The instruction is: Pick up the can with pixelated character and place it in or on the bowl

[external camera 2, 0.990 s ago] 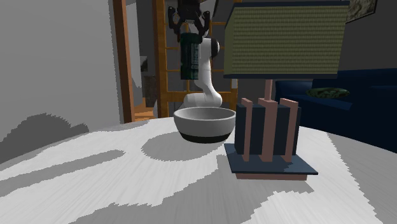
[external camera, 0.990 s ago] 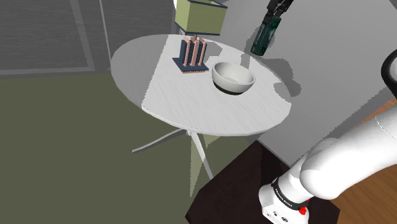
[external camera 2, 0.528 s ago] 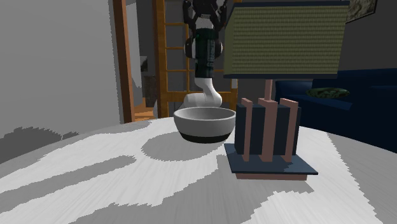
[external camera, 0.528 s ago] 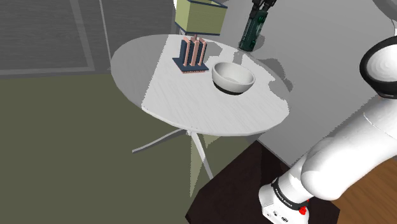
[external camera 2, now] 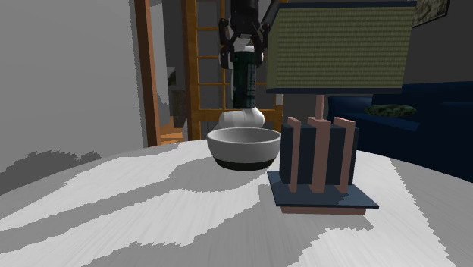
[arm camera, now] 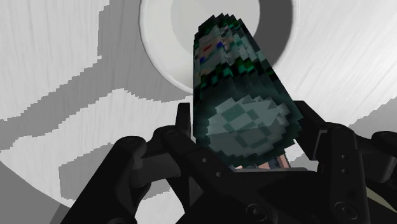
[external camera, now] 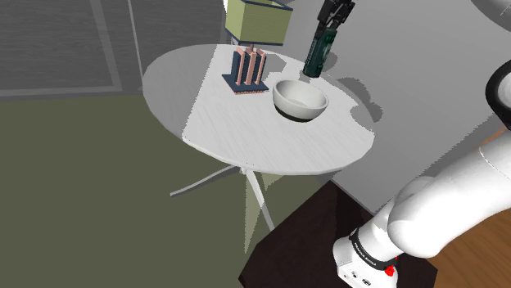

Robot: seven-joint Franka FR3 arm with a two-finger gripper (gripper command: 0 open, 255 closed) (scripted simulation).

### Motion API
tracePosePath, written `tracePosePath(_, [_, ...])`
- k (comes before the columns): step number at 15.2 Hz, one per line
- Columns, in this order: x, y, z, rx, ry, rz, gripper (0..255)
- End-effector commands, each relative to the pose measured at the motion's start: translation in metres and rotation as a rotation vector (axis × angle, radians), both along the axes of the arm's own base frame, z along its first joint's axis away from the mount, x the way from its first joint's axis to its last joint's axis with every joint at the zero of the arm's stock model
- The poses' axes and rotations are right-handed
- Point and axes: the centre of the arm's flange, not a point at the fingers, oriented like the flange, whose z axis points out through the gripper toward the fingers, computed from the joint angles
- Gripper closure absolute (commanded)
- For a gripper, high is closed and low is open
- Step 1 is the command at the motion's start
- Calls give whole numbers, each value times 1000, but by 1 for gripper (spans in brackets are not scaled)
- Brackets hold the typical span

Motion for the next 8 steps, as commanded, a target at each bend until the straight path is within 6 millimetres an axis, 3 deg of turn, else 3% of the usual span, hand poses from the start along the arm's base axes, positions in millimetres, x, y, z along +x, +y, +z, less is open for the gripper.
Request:
tracePosePath(1, [0, -1, -10, 0, -1, 0, 255])
tracePosePath(8, [0, -1, -47, 0, -1, 0, 255])
